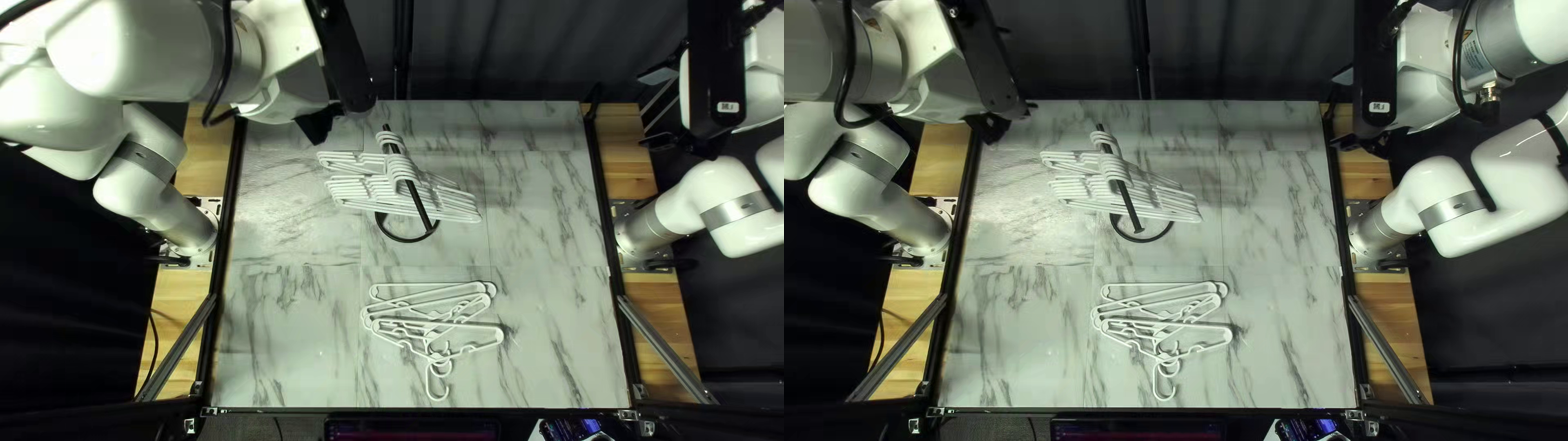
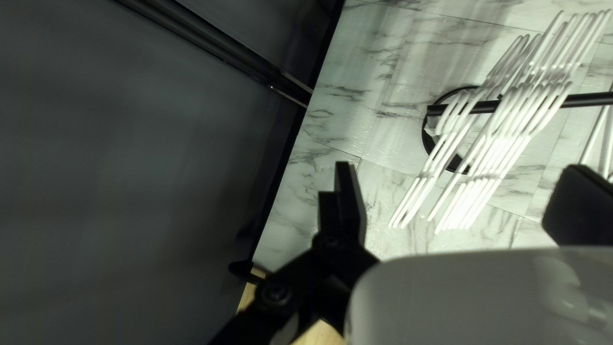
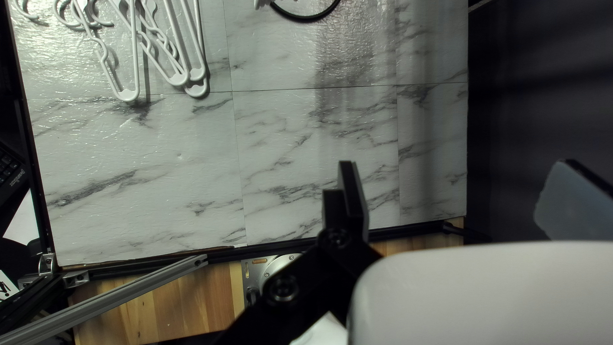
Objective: Remove hangers from rack and place onto table
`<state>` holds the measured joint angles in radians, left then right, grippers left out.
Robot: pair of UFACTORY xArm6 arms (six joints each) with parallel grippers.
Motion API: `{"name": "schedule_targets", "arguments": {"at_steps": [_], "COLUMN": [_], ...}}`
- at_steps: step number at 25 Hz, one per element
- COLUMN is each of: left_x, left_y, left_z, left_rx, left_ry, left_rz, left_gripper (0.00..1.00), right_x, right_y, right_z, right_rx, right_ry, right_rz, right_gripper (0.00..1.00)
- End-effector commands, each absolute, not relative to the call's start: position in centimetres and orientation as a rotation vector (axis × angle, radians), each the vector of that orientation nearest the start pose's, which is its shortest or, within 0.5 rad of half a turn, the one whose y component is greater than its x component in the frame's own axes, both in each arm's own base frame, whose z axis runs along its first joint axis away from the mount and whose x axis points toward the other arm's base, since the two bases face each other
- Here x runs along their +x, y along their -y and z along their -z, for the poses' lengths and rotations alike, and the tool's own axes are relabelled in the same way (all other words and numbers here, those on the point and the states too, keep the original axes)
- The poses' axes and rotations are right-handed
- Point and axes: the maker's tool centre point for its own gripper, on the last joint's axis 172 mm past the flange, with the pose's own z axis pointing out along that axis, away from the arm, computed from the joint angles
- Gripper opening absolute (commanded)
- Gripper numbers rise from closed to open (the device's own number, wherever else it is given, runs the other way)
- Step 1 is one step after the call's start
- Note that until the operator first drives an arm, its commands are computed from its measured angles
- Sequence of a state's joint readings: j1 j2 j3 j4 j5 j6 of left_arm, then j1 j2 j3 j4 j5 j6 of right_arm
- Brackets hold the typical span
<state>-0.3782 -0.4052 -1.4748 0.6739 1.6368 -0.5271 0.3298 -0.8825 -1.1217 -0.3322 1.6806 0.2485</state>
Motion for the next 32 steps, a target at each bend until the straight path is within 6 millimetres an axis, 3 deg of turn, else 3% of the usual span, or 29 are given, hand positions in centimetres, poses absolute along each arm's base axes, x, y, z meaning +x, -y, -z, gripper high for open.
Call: {"name": "schedule_targets", "arguments": {"at_steps": [1, 3, 7, 9, 12, 15, 23, 27, 32], "left_x": [39.3, 38.1, 35.6, 35.4, 35.8, 35.8, 35.7, 37.2, 38.3], "left_y": [-2.6, -3.5, -7.8, -10.3, -12.3, -12.0, -12.0, -8.3, -6.4], "left_z": [-54.2, -55.4, -57.3, -58.2, -59.1, -58.9, -58.7, -56.5, -54.0], "left_rx": [-2.559, -2.584, -2.664, -2.707, -2.763, -2.784, -2.793, -2.711, -2.633], "left_ry": [0.362, 0.330, 0.176, 0.094, -0.024, -0.147, -0.139, -0.024, 0.055], "left_rz": [0.671, 0.700, 0.792, 0.812, 0.812, 0.802, 0.810, 0.851, 0.913], "left_gripper": [1.00, 1.00, 1.00, 1.00, 1.00, 1.00, 1.00, 1.00, 1.00], "right_x": [26.0, 26.0, 26.0, 26.0, 26.0, 26.0, 26.0, 26.0, 26.0], "right_y": [0.6, 0.6, 0.6, 0.6, 0.6, 0.6, 0.6, 0.6, 0.6], "right_z": [-48.6, -48.6, -48.6, -48.6, -48.6, -48.6, -48.6, -48.6, -48.6], "right_rx": [-3.290, -3.290, -3.290, -3.290, -3.290, -3.290, -3.290, -3.290, -3.290], "right_ry": [-0.016, -0.016, -0.016, -0.016, -0.016, -0.016, -0.016, -0.016, -0.016], "right_rz": [0.668, 0.668, 0.668, 0.668, 0.668, 0.668, 0.668, 0.668, 0.668], "right_gripper": [1.00, 1.00, 1.00, 1.00, 1.00, 1.00, 1.00, 1.00, 1.00]}}
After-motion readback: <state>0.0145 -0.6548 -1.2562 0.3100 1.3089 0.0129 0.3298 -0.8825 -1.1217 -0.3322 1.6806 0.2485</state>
